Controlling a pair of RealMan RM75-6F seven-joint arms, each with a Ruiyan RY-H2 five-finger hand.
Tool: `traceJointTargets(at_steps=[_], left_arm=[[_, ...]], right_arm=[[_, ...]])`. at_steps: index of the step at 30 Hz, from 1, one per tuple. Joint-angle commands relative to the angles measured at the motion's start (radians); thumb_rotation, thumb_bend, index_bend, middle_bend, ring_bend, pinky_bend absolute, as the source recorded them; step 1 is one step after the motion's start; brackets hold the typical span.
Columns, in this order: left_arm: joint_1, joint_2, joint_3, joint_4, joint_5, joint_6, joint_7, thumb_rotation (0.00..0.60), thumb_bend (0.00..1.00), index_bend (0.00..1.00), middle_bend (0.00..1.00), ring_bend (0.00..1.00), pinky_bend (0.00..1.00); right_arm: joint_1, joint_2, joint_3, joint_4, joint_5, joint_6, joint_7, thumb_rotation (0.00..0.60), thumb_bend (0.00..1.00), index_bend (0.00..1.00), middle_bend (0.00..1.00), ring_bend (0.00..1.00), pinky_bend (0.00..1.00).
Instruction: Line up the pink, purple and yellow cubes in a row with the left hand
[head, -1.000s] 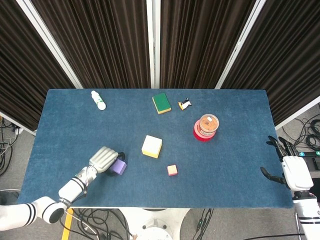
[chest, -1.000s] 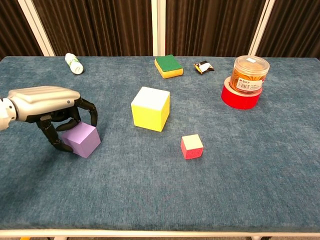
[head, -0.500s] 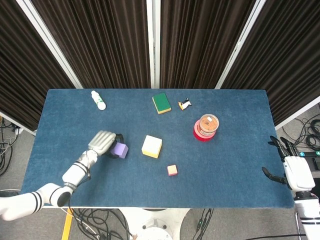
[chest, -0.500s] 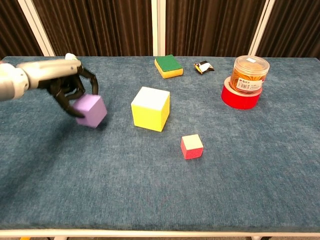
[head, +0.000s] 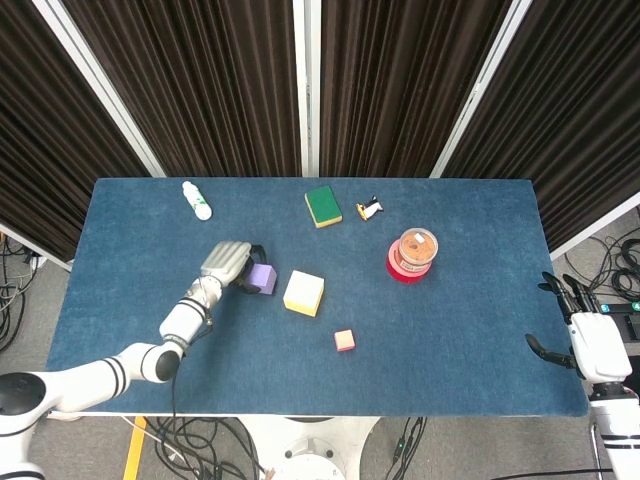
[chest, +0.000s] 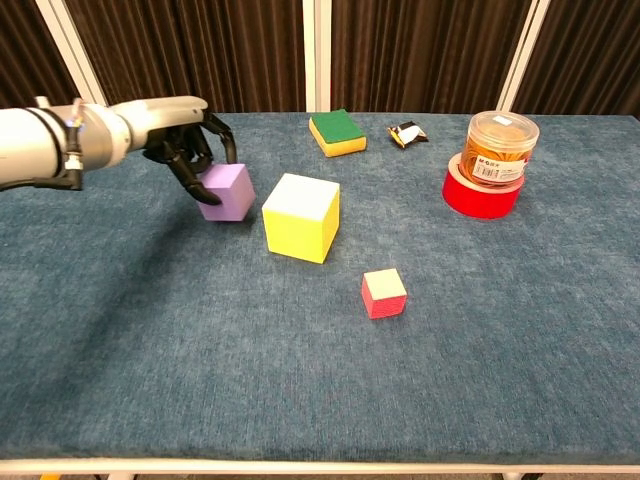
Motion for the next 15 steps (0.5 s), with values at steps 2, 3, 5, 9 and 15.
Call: traceJointTargets(at_steps=[2, 3, 5, 9, 15], left_arm=[[-0.022, -0.023, -0.006, 0.002, -0.052, -0.008, 0.033, 0.600, 0.26, 0.55, 0.92, 0.96, 1.00], [-0.024, -0.024, -0.006, -0.003, -0.061, -0.007, 0.038, 0.600, 0.26, 0.55, 0.92, 0.96, 1.00], [-0.030, -0.025, -0.003, -0.021, -0.078, -0.006, 0.051, 0.600, 0.26, 0.55, 0.92, 0.96, 1.00], [-0.041, -0.028, -0.003, -0.048, -0.112, 0.003, 0.075, 0.600, 0.26, 0.55, 0.92, 0.96, 1.00], [-0.064, -0.031, 0.000, -0.080, -0.183, 0.010, 0.114, 0.600, 0.26, 0.55, 0.92, 0.96, 1.00]], right_arm=[[-0.001, 0.002, 0.001, -0.001, 0.003, 0.000, -0.002, 0.600, 0.17, 0.04, 0.20, 0.00, 0.08], [-0.001, 0.002, 0.001, -0.002, 0.004, 0.000, -0.003, 0.600, 0.17, 0.04, 0.20, 0.00, 0.08], [-0.003, 0.003, 0.000, -0.002, 0.004, 0.000, -0.002, 0.600, 0.17, 0.04, 0.20, 0.00, 0.08], [-0.005, 0.005, 0.000, -0.002, 0.006, 0.003, -0.002, 0.600, 0.17, 0.04, 0.20, 0.00, 0.08], [-0.010, 0.006, -0.001, 0.001, 0.007, 0.007, 0.003, 0.600, 0.17, 0.04, 0.20, 0.00, 0.08]])
